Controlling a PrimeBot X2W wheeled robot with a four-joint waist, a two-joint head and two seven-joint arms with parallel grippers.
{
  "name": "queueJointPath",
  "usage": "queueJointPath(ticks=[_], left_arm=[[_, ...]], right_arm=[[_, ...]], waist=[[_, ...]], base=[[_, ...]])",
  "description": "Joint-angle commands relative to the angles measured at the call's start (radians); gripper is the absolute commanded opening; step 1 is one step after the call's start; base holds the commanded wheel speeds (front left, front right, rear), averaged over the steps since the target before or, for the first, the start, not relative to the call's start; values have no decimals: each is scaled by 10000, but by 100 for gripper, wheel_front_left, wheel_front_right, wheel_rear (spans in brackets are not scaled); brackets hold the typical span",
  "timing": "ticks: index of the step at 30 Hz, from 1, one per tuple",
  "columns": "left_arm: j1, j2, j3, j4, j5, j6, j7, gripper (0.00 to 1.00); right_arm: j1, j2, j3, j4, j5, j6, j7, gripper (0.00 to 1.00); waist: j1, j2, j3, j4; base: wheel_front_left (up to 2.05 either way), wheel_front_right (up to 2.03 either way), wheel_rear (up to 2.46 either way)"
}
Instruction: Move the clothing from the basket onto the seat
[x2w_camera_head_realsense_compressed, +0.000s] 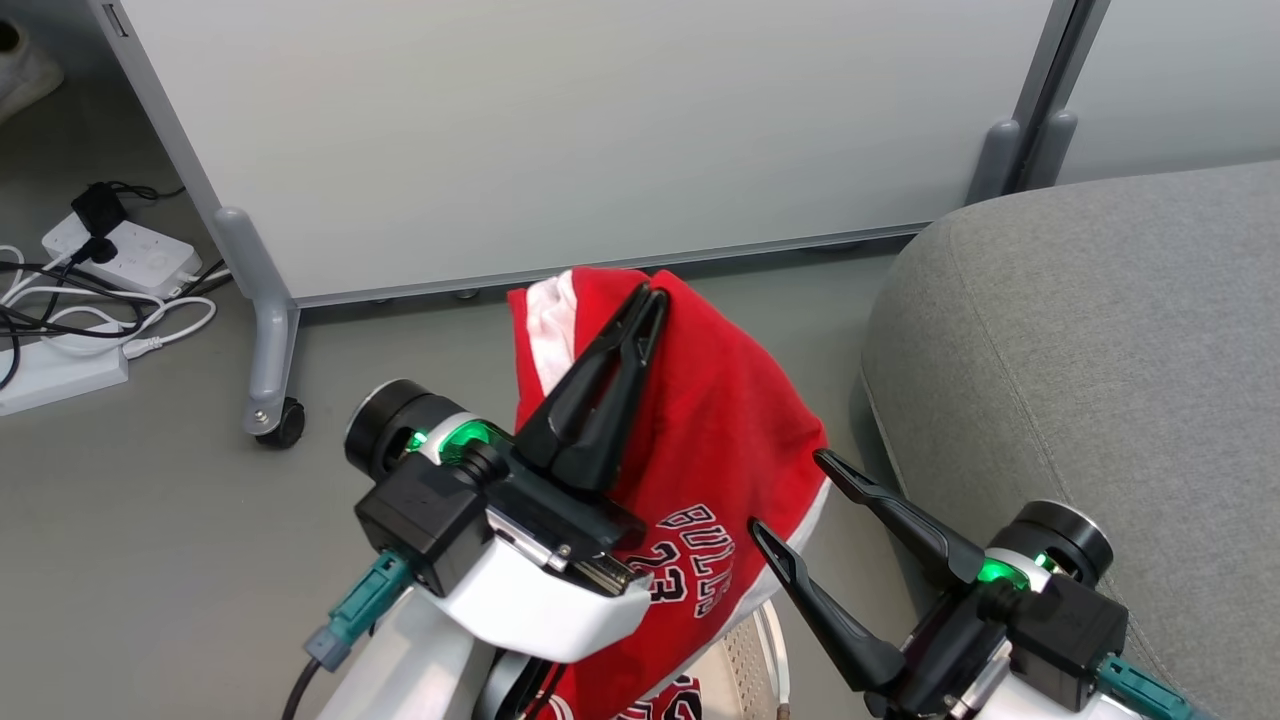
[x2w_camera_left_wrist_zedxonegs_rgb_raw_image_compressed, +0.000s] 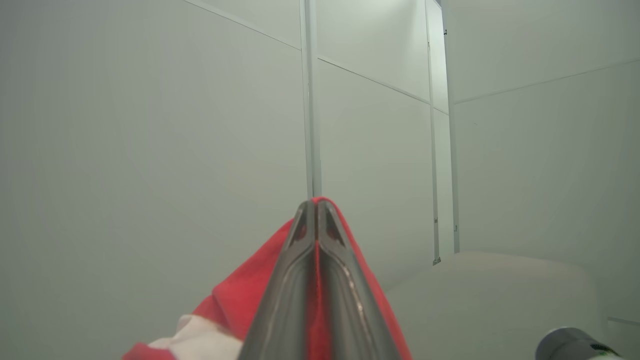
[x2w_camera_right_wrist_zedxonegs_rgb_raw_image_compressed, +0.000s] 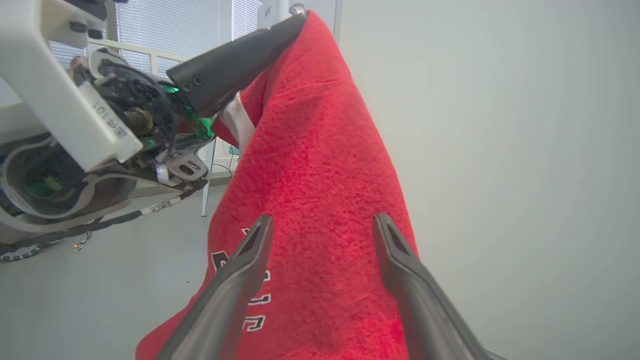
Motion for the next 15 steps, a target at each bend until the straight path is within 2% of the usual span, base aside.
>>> queueJointPath(ticks=[1,15], left_arm=[[-98,34,-45,7,27,-56,-11,0],[-210,34,-1682,86,507,-369,-11,0]], right_arm=[[-165,-23,35,21,22,16,-55,100],[-691,361,109,946,-649,16,-53,100]], waist=[[0,0,7,8],[0,0,15,163]], base=[[0,0,0],[0,0,0]])
